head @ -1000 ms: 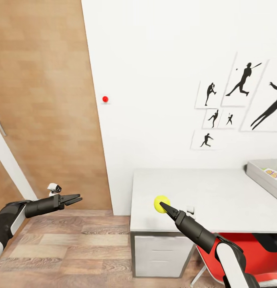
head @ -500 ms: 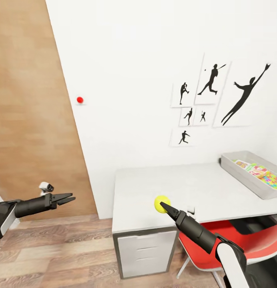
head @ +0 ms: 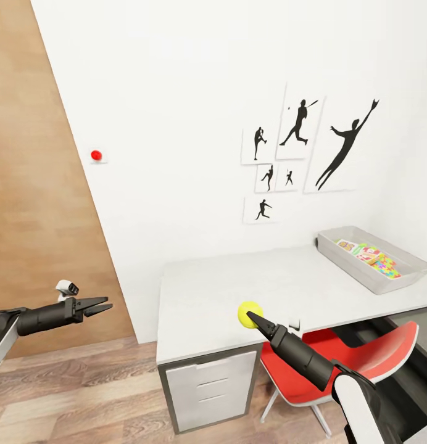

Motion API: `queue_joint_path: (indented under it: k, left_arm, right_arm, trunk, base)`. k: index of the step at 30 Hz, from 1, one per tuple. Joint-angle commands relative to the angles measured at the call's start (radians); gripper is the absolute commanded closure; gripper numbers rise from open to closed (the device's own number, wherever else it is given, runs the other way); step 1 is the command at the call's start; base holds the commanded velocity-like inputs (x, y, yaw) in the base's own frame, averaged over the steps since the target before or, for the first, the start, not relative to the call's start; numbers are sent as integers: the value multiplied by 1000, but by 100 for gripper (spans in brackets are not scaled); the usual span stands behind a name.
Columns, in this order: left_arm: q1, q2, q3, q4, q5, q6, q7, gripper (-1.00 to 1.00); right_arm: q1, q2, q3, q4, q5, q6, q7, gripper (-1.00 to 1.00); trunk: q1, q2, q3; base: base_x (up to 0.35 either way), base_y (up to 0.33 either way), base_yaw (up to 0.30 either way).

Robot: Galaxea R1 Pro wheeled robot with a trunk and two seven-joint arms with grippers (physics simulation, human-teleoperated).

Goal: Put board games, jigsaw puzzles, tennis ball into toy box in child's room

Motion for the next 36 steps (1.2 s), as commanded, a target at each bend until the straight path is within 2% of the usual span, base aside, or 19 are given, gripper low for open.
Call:
queue_joint_path:
  k: [1,9,14,24,36]
  left_arm:
    - [-1,0,-1,0,0,11,-4,-100]
    - [-1,0,-1,0,-1,11,-4,-100]
    - [0,0,-1,0,0,11,-4,-100]
    - [-1,-1,-1,0,-1,11,-4,-100]
    - [-1,0,-2,0,-1,11,-4,-100]
  right_arm:
    - [-1,1,-3,0,-3,8,1,100]
    - [-1,1,-3,0,-4,7,3,100]
    - [-1,1,-3,-1,-3,7,38,100]
    - [-1,1,-5,0,-3,8,54,100]
    - [-1,0,-10,0,-3,12,55,100]
  trunk:
    - [1,-2,-2]
    - [1,-2,-2]
    - [1,-2,-2]
    - [1,-2,-2]
    - [1,-2,-2]
  base:
    - [0,0,-14]
    - [0,0,-3]
    - [0,0,-8]
    - [0,0,-200]
    - [0,0,-13]
